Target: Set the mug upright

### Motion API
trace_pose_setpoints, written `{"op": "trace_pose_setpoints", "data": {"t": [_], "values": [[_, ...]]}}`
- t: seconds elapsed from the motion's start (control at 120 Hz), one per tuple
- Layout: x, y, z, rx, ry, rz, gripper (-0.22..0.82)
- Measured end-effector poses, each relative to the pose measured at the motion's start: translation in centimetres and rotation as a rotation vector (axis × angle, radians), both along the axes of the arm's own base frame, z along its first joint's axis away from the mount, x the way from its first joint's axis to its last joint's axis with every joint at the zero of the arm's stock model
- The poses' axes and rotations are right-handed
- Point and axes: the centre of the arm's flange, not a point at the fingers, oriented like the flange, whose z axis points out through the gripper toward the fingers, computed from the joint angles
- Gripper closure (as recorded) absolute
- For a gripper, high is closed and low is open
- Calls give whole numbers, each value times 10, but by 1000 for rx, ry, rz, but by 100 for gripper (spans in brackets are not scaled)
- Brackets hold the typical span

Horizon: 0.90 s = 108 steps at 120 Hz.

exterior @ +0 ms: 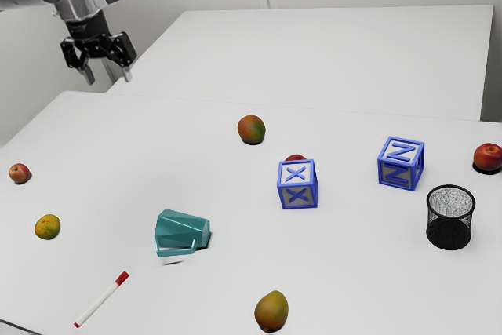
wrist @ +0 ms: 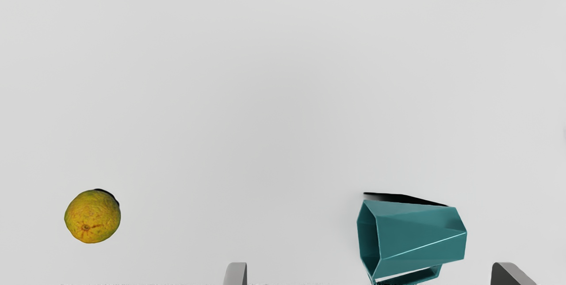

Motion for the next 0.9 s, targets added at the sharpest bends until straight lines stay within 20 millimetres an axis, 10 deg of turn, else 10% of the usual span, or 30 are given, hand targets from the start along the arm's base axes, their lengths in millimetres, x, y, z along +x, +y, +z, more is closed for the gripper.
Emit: {"op": "trace_pose_setpoints", "data": {"t": [0.175, 0.408, 0.558, 0.9], "values": [[-1, 4, -26, -72, 24, 31, 0], [-53, 80, -162, -511, 27, 279, 0], [-106, 49, -260, -778, -19, 377, 0], [-143, 38, -322, -884, -231, 395, 0]]}}
